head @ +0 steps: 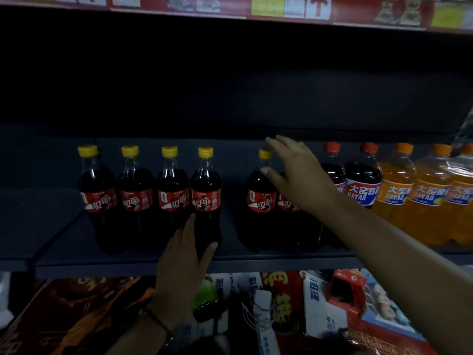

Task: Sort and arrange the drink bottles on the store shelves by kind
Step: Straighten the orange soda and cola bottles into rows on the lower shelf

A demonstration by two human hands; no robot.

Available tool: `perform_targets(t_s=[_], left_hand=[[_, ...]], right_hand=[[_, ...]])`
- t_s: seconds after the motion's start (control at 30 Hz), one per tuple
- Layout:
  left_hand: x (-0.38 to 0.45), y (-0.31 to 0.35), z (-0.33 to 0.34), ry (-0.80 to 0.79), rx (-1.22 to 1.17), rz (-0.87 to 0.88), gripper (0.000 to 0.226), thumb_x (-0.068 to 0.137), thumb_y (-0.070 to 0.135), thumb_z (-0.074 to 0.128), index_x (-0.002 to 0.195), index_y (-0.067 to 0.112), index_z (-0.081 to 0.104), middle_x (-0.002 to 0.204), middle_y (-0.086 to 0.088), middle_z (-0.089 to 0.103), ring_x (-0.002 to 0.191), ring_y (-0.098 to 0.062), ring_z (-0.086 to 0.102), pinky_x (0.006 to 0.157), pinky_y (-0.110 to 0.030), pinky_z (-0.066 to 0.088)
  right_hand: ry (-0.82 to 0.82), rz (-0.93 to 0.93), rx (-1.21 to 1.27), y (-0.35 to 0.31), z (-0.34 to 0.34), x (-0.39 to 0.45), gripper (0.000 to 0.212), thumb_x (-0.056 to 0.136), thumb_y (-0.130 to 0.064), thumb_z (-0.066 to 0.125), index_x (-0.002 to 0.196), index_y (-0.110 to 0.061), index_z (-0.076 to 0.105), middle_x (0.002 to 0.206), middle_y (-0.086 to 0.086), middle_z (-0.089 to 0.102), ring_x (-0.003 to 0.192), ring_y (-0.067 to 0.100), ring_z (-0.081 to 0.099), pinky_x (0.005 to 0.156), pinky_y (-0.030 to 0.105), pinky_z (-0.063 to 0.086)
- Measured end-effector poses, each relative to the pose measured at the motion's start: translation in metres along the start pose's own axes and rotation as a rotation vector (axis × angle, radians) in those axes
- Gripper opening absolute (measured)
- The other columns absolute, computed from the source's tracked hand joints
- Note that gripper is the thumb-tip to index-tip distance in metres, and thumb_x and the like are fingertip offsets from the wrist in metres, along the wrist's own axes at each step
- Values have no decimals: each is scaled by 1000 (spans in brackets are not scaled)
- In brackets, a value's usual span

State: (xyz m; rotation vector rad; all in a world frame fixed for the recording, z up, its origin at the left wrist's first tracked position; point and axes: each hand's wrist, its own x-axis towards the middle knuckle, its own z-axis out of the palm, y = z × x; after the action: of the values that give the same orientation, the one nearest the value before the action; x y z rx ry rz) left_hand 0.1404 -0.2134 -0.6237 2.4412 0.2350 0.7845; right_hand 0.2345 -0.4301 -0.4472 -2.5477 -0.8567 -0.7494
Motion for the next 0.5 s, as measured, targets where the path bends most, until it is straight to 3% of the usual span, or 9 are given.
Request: perform_targets(t_s=[0.1, 0.2, 0.37, 0.5], left_hand=[[2, 2, 10, 12, -62, -53, 86, 88, 58, 54, 156, 19, 19, 143, -11, 50, 127, -27, 51, 100, -38, 47], [4, 7, 19, 55, -75, -99, 85, 86, 58, 54, 153, 13, 27, 137, -14, 54, 122, -29, 54, 96, -38, 50], [10, 8, 29, 75, -2, -121, 75, 87, 52, 54, 145, 5, 42, 119, -19, 59, 107, -35, 60, 81, -42, 57], [11, 4, 36, 72, -9, -104, 71, 89, 46, 61, 147, 11, 41, 120, -17, 60, 108, -34, 60, 79, -44, 57]], right_hand=[[-22, 21, 38, -4, 0, 8, 63, 96, -33, 59, 151, -16, 35, 146, 8, 48, 135, 25, 43, 115, 38, 31], [-15, 27, 28, -2, -2, 15, 52, 94, -32, 61, 141, -13, 50, 131, 10, 62, 120, 27, 56, 104, 38, 42], [-12, 47, 54, -2, 2, 17, 43, 89, -33, 68, 128, -17, 60, 114, 6, 69, 106, 24, 63, 95, 39, 48], [10, 104, 120, 4, 0, 19, 39, 87, -29, 71, 123, -19, 63, 108, 4, 71, 98, 20, 66, 90, 37, 51]])
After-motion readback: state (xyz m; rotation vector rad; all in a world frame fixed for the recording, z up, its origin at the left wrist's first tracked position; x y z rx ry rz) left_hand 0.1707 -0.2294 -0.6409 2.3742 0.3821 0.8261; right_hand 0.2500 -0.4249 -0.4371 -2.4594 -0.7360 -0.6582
